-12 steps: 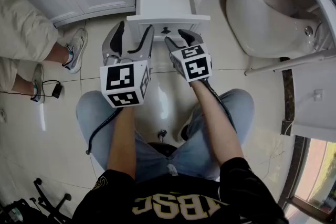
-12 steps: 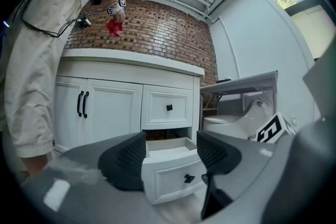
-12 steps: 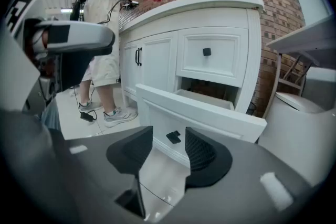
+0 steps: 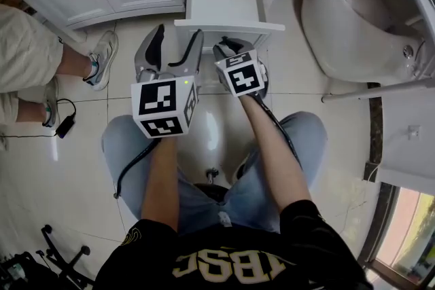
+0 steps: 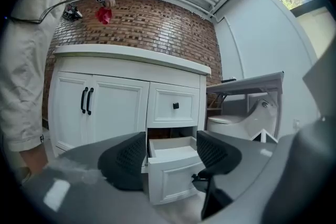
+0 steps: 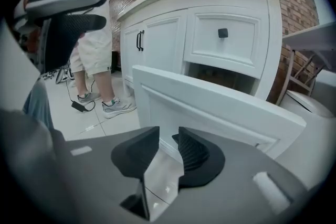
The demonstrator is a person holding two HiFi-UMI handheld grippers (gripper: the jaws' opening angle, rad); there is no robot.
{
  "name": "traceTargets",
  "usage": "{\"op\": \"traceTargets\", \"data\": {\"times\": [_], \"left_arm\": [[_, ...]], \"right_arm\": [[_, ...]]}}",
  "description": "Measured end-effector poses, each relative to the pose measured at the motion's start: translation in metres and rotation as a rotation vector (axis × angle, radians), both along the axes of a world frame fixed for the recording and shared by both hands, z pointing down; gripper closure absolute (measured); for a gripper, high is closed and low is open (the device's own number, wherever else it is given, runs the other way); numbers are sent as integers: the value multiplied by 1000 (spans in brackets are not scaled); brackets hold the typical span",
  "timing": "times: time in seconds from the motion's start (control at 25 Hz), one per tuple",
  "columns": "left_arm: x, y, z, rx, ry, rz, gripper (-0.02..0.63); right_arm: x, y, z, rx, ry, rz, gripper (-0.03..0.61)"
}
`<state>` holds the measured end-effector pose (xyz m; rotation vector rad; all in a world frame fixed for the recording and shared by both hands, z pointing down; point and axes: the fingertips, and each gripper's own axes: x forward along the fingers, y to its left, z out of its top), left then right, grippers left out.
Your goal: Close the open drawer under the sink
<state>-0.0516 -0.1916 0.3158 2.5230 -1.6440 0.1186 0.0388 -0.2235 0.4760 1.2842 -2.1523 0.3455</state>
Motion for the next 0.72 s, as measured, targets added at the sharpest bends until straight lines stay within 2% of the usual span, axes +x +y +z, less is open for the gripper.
{"op": "traceTargets", "data": {"times": [0.12, 0.2, 0.52, 0.72], "left_arm": [[-10, -2, 2, 1, -23, -11, 308], [-19, -5, 4, -7, -35, -31, 308], [-32, -21, 10, -28, -34, -41, 310], [-44, -33, 17, -59, -63, -53, 310]], "right_arm": [[6, -8, 7, -7, 23, 26, 486], [12, -13, 8, -15, 28, 54, 571], [16, -54, 6, 26, 28, 95, 571], [21, -92, 3, 26, -71, 164, 571]]}}
